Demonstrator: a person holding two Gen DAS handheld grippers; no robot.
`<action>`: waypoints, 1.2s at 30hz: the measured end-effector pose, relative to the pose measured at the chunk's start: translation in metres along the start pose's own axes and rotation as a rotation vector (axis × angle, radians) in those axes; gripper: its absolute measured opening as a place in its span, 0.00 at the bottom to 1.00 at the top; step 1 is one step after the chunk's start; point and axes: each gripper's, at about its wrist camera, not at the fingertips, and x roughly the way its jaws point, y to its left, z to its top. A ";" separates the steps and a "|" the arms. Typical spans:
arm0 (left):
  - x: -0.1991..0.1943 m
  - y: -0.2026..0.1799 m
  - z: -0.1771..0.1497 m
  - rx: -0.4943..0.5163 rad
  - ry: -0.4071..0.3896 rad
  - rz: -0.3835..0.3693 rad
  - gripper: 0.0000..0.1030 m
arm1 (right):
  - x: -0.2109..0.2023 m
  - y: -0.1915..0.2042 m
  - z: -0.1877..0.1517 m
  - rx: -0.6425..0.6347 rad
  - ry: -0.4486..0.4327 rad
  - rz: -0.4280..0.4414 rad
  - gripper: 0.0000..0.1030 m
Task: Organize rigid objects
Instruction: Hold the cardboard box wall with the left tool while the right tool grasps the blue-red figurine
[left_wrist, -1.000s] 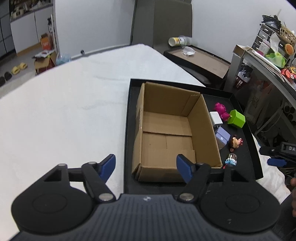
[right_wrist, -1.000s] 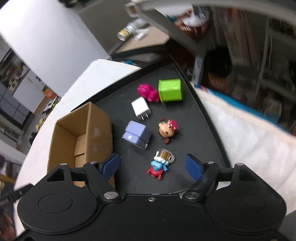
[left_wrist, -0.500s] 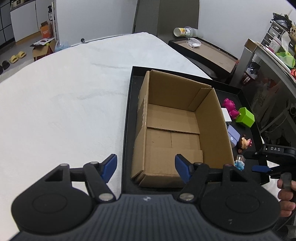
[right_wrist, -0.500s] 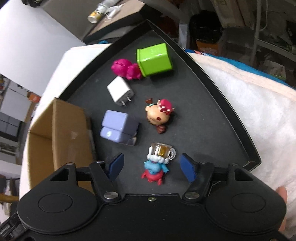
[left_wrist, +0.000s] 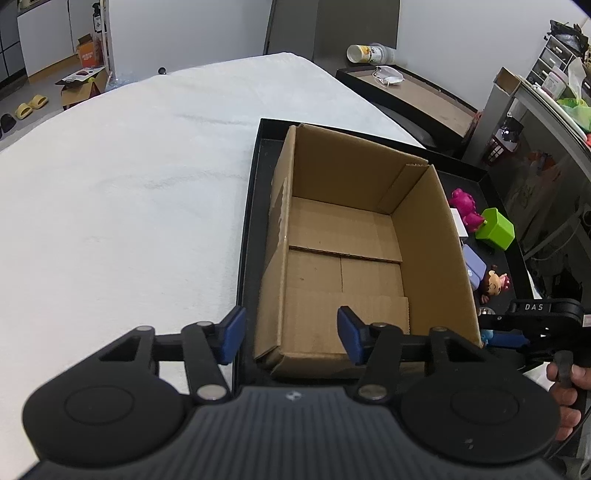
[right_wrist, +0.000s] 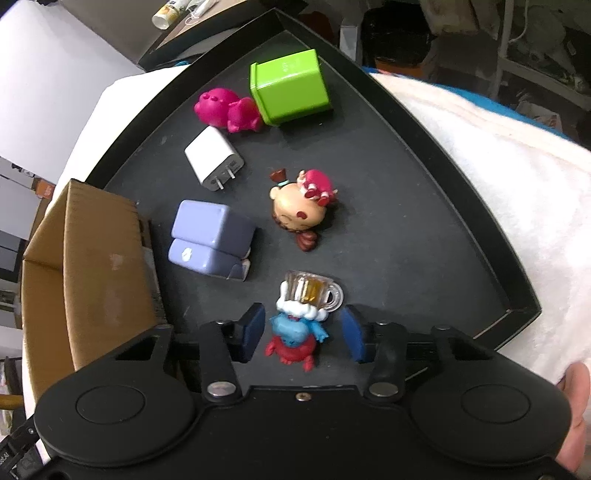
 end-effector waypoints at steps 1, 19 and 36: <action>0.001 -0.001 0.000 0.002 0.002 -0.001 0.48 | 0.000 -0.001 -0.001 0.002 -0.001 -0.002 0.39; 0.010 0.001 -0.003 0.007 0.007 -0.028 0.39 | 0.002 0.019 -0.012 -0.117 -0.056 -0.171 0.47; 0.024 0.003 0.000 -0.007 0.020 0.001 0.28 | 0.008 0.038 -0.032 -0.241 -0.136 -0.284 0.37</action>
